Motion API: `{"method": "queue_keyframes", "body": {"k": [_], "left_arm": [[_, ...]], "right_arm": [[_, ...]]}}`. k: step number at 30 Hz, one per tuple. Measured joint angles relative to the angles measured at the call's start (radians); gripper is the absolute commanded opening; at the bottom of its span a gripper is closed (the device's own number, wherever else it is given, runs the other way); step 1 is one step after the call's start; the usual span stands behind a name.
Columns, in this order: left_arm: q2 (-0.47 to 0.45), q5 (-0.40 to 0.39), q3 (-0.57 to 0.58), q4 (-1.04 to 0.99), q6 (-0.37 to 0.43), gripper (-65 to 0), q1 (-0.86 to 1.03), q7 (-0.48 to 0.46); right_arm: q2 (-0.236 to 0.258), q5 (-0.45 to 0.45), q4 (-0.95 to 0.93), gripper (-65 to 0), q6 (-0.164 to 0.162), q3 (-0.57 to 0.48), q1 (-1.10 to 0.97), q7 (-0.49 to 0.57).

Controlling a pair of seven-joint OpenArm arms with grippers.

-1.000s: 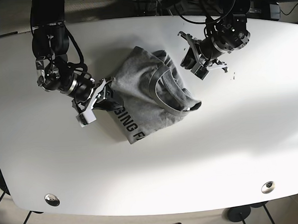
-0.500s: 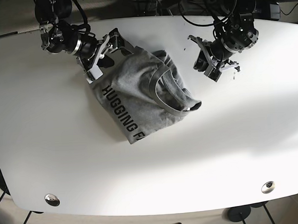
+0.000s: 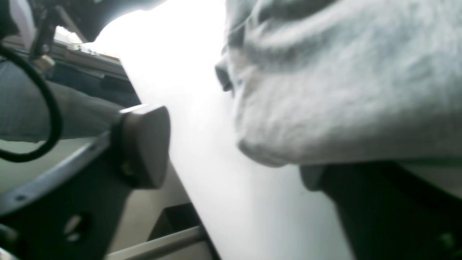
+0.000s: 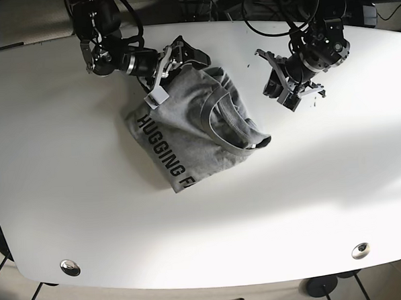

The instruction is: Fold the T-shirt properly

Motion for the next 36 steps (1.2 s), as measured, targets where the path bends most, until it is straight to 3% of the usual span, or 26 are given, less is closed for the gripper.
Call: {"method": "queue_keyframes", "body": {"k": [3, 4, 9, 14, 18, 19, 21, 22, 25, 29, 31, 36], "left_arm": [[0.000, 0.000, -0.001, 0.000, 0.000, -59.9, 0.002, 0.000], [0.000, 0.000, -0.001, 0.000, 0.000, -59.9, 0.002, 0.000], [0.004, -0.001, -0.035, 0.000, 0.000, -59.7, 0.002, 0.000], [0.000, -0.001, -0.045, 0.000, 0.000, -59.7, -0.031, -0.002], [-0.003, 0.001, -0.046, 0.003, 0.000, -59.7, -0.028, 0.001], [-0.003, 0.000, -0.051, 0.003, 0.000, -59.7, -0.032, 0.002], [-0.011, -0.003, -0.065, 0.003, -0.002, -59.7, -0.046, 0.000], [-0.020, 0.000, -0.066, 0.003, 0.000, -59.7, -0.050, 0.001], [-0.010, 0.003, -0.061, 0.042, 0.000, -59.6, -0.052, 0.006], [0.007, 0.002, -0.006, 0.063, 0.000, -59.6, -0.069, 0.001], [0.032, -0.001, 0.046, 0.063, -0.003, -59.6, -0.076, 0.001], [0.093, 0.003, 0.140, 0.063, -0.003, -59.6, -0.076, 0.002]], "right_arm": [[0.001, -0.025, -0.007, -58.5, -0.012, 0.000, 0.000, -0.016], [0.001, -0.025, -0.008, -61.4, -0.011, -0.002, -0.006, -0.027], [0.001, -0.025, 0.132, -59.9, -0.011, -0.004, -0.047, -0.034], [0.012, -0.026, 0.170, -59.5, -0.011, -0.075, -0.039, -0.040], [0.064, -0.033, 0.166, -59.1, -0.012, -0.198, 0.035, -0.104], [0.067, -0.029, 0.167, -57.2, -0.012, -0.217, 0.048, -0.109], [0.067, -0.024, 0.172, -44.4, -0.012, -0.220, 0.048, -0.109], [0.072, -0.026, 0.172, -34.7, -0.012, -0.222, 0.043, -0.110], [0.087, -0.029, 0.190, -21.4, -0.010, -0.215, 0.010, -0.116], [0.149, -0.027, 0.346, -19.8, -0.004, -0.190, -0.029, -0.118], [0.163, -0.014, 0.407, -19.8, 0.000, -0.095, -0.036, -0.114], [0.149, -0.042, 0.399, -19.8, -0.002, 0.094, 0.044, -0.123]]}}
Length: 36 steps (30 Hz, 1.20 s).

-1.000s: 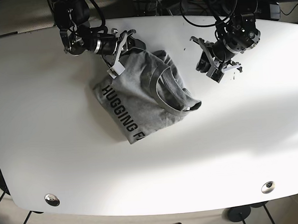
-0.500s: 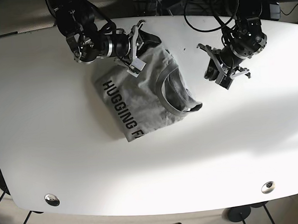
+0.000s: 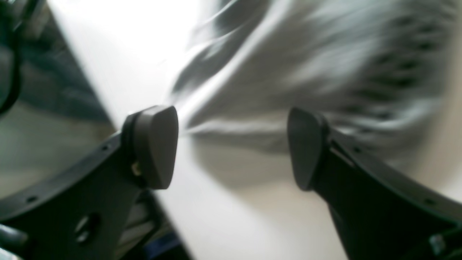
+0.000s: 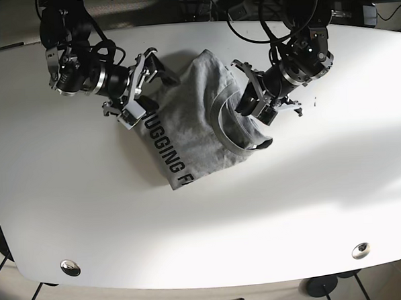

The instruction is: Fold the T-shirt properly

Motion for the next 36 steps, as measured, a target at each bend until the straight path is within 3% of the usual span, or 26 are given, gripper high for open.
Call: {"method": "queue_keyframes", "body": {"k": [3, 8, 12, 19, 25, 28, 32, 34, 36], "left_arm": [[0.037, 0.000, 0.080, 0.000, 0.003, -59.6, 0.003, -0.001], [0.047, 0.000, 0.138, -0.001, 0.003, -59.6, 0.015, -0.002], [0.043, 0.002, 0.134, -0.003, 0.006, -59.7, 0.027, 0.003], [0.043, 0.001, 0.131, -0.011, 0.039, -60.0, 0.026, -0.001], [0.035, 0.001, 0.130, -0.098, 0.060, -60.0, 0.034, -0.002], [0.023, -0.003, 0.122, -0.159, 0.060, -60.1, 0.045, -0.035], [0.014, -0.004, 0.107, -0.231, 0.060, -60.1, 0.034, -0.079], [0.021, -0.005, 0.088, -0.252, 0.059, -60.0, 0.012, -0.076], [0.008, -0.019, 0.069, -0.286, 0.055, -59.9, -0.022, -0.078]], "right_arm": [[-0.016, 0.016, -0.121, -23.6, 0.000, 0.044, 0.150, 0.007], [-0.046, 0.000, -0.446, -39.2, -0.010, 0.048, 0.398, 0.017], [-0.043, 0.006, -0.701, -48.5, -0.018, -0.012, 0.533, 0.181], [-0.052, 0.011, -0.973, -48.8, -0.015, -0.297, 0.629, 0.573], [-0.074, 0.010, -1.210, -48.7, -0.021, -0.427, 0.699, 0.806], [-0.074, -0.015, -1.279, -48.5, -0.019, -0.438, 0.709, 0.896], [-0.100, -0.201, -1.377, -48.8, -0.020, -0.431, 0.711, 0.993], [-0.116, -0.219, -1.427, -48.8, -0.002, -0.379, 0.709, 1.053], [-0.102, -0.218, -1.424, -48.8, 0.002, -0.328, 0.682, 1.067]]}}
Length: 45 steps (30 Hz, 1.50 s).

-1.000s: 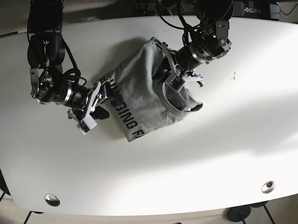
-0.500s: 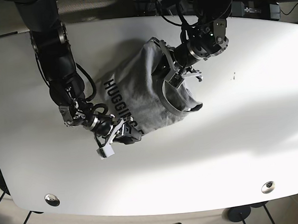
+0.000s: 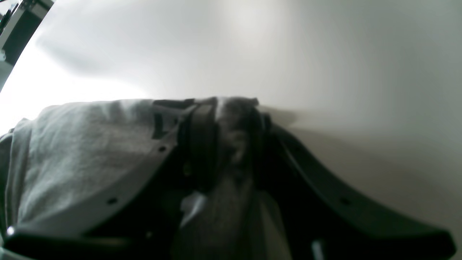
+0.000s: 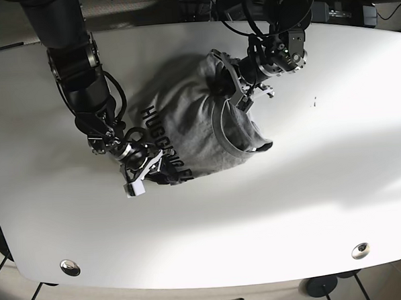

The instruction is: Fold the T-shirt properly

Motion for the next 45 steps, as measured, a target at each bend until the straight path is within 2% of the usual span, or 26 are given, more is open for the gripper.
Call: {"method": "queue_keyframes", "body": {"k": [2, 9, 13, 15, 17, 19, 20, 24, 26, 28, 29, 32, 36, 41, 44, 45], "left_arm": [[-0.034, -0.017, 0.000, -0.047, -0.008, -59.9, -0.046, -0.015], [-0.072, -0.029, 0.000, -0.267, -0.013, -59.7, -0.275, -0.029], [-0.072, -0.003, 0.001, -0.388, -0.008, -59.6, -0.407, -0.018], [-0.076, 0.002, 0.029, -0.439, -0.003, -59.6, -0.462, -0.014], [-0.079, 0.018, 0.105, -0.485, 0.002, -59.6, -0.526, -0.001], [-0.076, 0.021, 0.145, -0.501, 0.005, -59.6, -0.564, 0.003], [-0.073, 0.020, 0.166, -0.503, 0.005, -59.6, -0.585, 0.003], [-0.076, 0.019, 0.233, -0.484, 0.005, -59.6, -0.613, -0.021], [-0.072, 0.019, 0.233, -0.443, 0.005, -59.6, -0.602, -0.020], [-0.076, 0.019, 0.230, -0.370, 0.005, -59.6, -0.599, -0.021], [-0.079, 0.019, 0.229, -0.340, 0.005, -59.6, -0.594, -0.021], [-0.080, 0.020, 0.225, -0.233, 0.005, -59.7, -0.497, 0.033], [-0.080, 0.019, 0.227, -0.166, 0.005, -59.7, -0.367, 0.046], [-0.081, 0.020, 0.226, -0.169, 0.006, -59.7, -0.327, 0.042], [-0.078, 0.019, 0.228, -0.256, 0.010, -59.7, -0.364, 0.028], [-0.079, -0.002, 0.229, -0.322, 0.000, -59.7, -0.404, 0.015]], "right_arm": [[0.036, 0.001, 0.028, -49.0, 0.015, 0.011, -0.031, 0.013], [0.161, 0.019, 0.210, -49.0, 0.007, 0.015, -0.171, 0.019], [0.191, 0.026, 0.293, -49.0, 0.008, 0.040, -0.263, 0.040], [0.189, 0.026, 0.334, -49.0, 0.012, 0.115, -0.326, 0.037], [0.193, 0.022, 0.393, -49.0, 0.015, 0.181, -0.404, 0.045], [0.206, 0.027, 0.442, -49.0, 0.014, 0.183, -0.457, 0.052], [0.204, 0.026, 0.486, -49.0, 0.006, 0.196, -0.497, 0.051], [0.193, 0.015, 0.551, -49.0, 0.011, 0.278, -0.563, 0.027], [0.192, 0.006, 0.565, -49.0, 0.007, 0.307, -0.545, -0.017], [0.195, -0.010, 0.571, -49.0, -0.001, 0.327, -0.494, -0.118], [0.195, -0.013, 0.569, -49.0, -0.017, 0.327, -0.470, -0.153], [0.190, -0.024, 0.534, -48.7, -0.015, 0.324, -0.394, -0.174], [0.178, -0.026, 0.402, -48.8, -0.020, 0.288, -0.282, -0.177], [0.163, -0.014, 0.347, -49.0, -0.011, 0.206, -0.243, -0.162], [0.164, -0.004, 0.350, -49.0, -0.012, 0.195, -0.260, -0.150], [0.164, 0.000, 0.376, -49.0, -0.011, 0.196, -0.288, -0.137]]}}
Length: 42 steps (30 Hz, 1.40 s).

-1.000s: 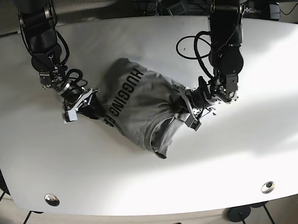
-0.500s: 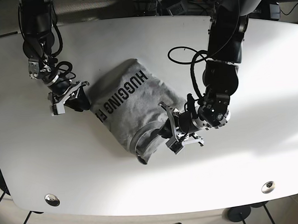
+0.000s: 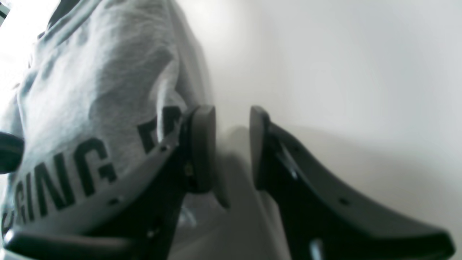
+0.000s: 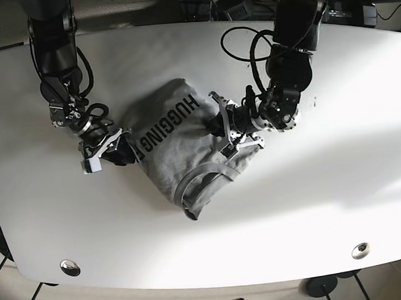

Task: Fold the T-shirt properly
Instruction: 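Carry the folded shirt with the left gripper to the table edge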

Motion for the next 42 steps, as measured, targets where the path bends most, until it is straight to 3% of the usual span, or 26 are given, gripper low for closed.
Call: {"method": "queue_keyframes", "body": {"k": [4, 12, 14, 16, 20, 21, 24, 27, 30, 35, 38, 42], "left_arm": [[-0.009, 0.003, 0.003, -0.183, 0.001, -59.6, -0.118, -0.117], [-0.059, 0.030, 0.000, -0.188, 0.013, -59.3, -0.225, -0.092], [-0.055, 0.028, 0.001, -0.089, 0.018, -52.4, -0.220, -0.087], [-0.040, 0.017, 0.002, 0.013, 0.133, -41.4, -0.190, -0.042], [-0.010, 0.025, 0.035, 0.161, 0.427, -27.2, -0.075, -0.035], [-0.002, 0.022, 0.058, 0.185, 0.462, -25.8, -0.053, -0.040], [0.040, 0.014, 0.128, 0.215, 0.556, -22.9, 0.000, -0.143], [0.065, 0.011, 0.189, 0.185, 0.671, -18.7, 0.032, -0.263], [0.079, 0.011, 0.256, 0.111, 0.714, -18.5, 0.029, -0.351], [0.084, 0.011, 0.427, -0.124, 0.736, -18.5, -0.022, -0.514], [0.089, 0.008, 0.442, -0.246, 0.719, -18.5, -0.063, -0.591], [-0.013, -0.039, 0.441, -0.218, 0.656, -18.6, -0.062, -0.605]], "right_arm": [[0.000, 0.003, 0.157, -49.0, 0.002, 0.002, -0.143, 0.015], [-0.075, -0.001, 0.376, -49.0, 0.003, 0.000, -0.354, -0.009], [-0.077, -0.005, 0.392, -49.0, 0.003, -0.001, -0.367, -0.016], [-0.074, -0.008, 0.407, -49.1, 0.000, 0.000, -0.369, -0.030], [-0.037, -0.004, 0.407, -49.1, 0.000, 0.001, -0.369, -0.030], [-0.036, -0.005, 0.407, -49.1, -0.002, 0.019, -0.370, -0.031], [-0.043, -0.006, 0.407, -49.1, -0.032, 0.110, -0.375, -0.038], [-0.038, -0.008, 0.407, -49.1, -0.025, 0.160, -0.375, -0.041], [-0.045, -0.007, 0.407, -49.1, -0.021, 0.241, -0.375, -0.049], [-0.061, -0.009, 0.406, -49.1, -0.017, 0.409, -0.356, -0.167], [-0.084, -0.008, 0.406, -49.1, 0.063, 0.475, -0.341, -0.201], [-0.078, -0.010, 0.406, -49.1, 0.075, 0.547, -0.335, -0.272]]}}
